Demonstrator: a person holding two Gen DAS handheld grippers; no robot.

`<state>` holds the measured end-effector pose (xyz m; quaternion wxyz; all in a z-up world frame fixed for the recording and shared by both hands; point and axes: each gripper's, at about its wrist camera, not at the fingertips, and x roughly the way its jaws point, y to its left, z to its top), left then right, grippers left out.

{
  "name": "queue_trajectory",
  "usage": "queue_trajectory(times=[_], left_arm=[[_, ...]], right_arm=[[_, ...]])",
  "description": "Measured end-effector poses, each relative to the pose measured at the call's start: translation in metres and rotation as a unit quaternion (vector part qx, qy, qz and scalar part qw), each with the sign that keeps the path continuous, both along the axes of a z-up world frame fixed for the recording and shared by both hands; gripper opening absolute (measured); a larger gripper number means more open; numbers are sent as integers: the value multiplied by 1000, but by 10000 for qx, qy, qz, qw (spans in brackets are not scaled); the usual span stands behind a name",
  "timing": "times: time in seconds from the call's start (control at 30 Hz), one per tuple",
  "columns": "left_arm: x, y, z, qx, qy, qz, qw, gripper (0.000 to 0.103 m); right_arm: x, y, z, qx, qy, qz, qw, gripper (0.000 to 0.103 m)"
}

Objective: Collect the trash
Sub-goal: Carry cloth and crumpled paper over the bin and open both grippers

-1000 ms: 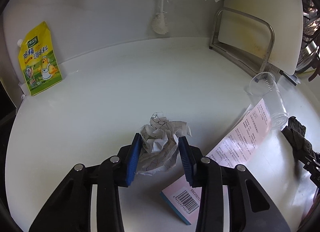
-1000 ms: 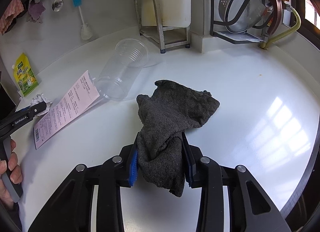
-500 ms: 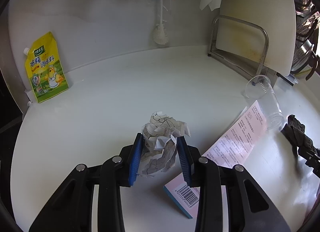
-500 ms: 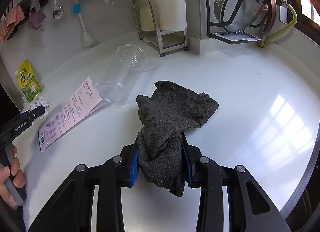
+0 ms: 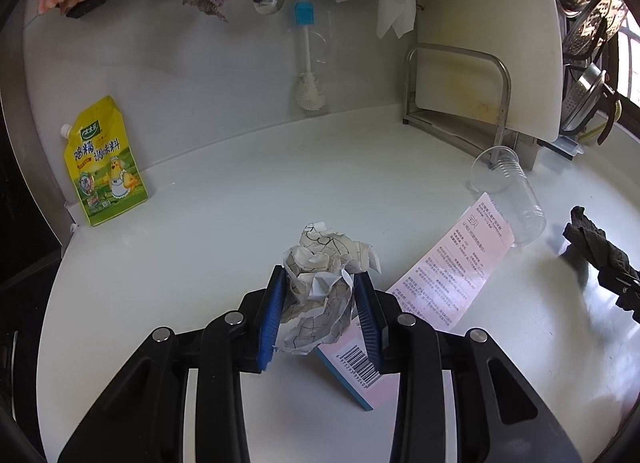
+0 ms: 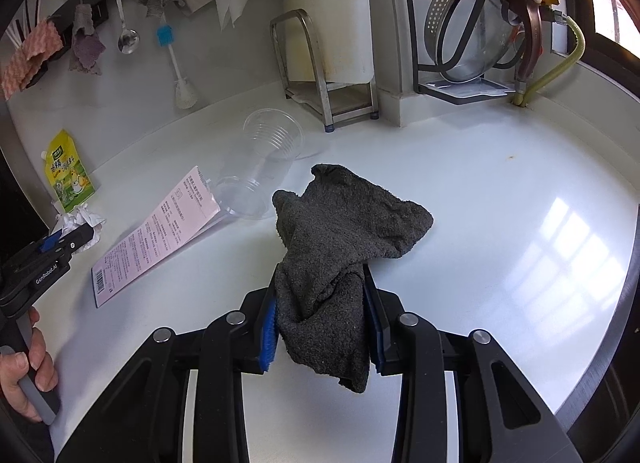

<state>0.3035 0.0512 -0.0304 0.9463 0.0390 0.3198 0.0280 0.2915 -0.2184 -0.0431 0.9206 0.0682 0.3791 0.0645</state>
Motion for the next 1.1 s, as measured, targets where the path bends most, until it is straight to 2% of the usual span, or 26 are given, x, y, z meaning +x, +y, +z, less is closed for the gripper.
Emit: queue_trajectory(times=[0.3,0.67,0.77,0.87,1.0,1.1], left_arm=[[-25,-9,12,183,-386,-97,9990,35],[-73,0,17,130,-569,-80,9983,35],[-99,8,15,8,-551,63,9985,35],[-136,10,10,68,-547,141,9984,35],[-181,11,12,-133,-548,3,9984,35],[-211,7,14,-66,-644,-66,9979,35]], right_arm=[[-25,10,11,-291,-381,37,9988,34],[-90,4,9,-429,-612,-53,9972,34],[-115,5,10,-374,-598,-107,9975,34],[-147,8,15,-241,-660,-160,9974,34],[-190,14,12,-93,-659,-244,9975,34],[-222,20,6,-4,-607,-300,9977,34]])
